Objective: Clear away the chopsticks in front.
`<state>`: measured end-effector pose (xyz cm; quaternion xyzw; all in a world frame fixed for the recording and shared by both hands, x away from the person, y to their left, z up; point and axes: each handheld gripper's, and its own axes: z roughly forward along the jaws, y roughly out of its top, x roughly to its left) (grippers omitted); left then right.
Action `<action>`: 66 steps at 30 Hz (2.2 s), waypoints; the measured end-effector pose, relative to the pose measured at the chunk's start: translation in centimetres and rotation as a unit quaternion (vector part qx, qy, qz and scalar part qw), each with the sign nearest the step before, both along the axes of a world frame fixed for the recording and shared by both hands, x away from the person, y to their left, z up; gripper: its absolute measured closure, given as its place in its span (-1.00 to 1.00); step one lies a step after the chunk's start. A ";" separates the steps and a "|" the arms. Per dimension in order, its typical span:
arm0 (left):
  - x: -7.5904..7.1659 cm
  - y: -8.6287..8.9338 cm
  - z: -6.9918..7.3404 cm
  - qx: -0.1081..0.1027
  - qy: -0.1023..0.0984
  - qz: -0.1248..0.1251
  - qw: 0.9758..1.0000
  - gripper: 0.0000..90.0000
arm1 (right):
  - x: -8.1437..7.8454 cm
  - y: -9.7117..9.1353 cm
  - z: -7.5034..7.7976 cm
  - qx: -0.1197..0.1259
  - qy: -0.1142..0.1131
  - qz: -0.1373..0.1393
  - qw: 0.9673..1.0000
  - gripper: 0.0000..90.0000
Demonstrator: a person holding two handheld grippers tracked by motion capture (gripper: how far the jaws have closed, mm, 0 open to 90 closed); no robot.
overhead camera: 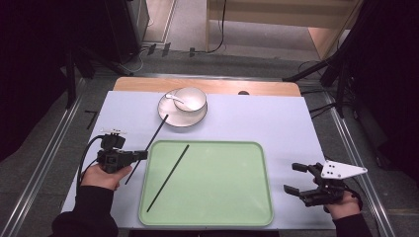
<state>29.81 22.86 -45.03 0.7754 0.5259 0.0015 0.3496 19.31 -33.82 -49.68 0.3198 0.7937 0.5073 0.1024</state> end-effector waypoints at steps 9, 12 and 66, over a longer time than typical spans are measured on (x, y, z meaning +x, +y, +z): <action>-1.1 -1.5 -1.0 0.004 0.003 -0.024 1.000 0.92 | 0.0 0.0 0.0 0.000 -0.001 0.000 1.000 -0.62; -1.4 -1.9 -1.5 0.004 0.010 -0.030 0.999 0.92 | 0.0 0.0 0.0 0.000 -0.001 0.000 1.000 -0.62; -2.2 -0.4 -3.3 0.016 -0.015 -0.087 0.996 -0.12 | 0.0 -0.1 0.0 -0.002 0.002 0.000 1.000 -0.62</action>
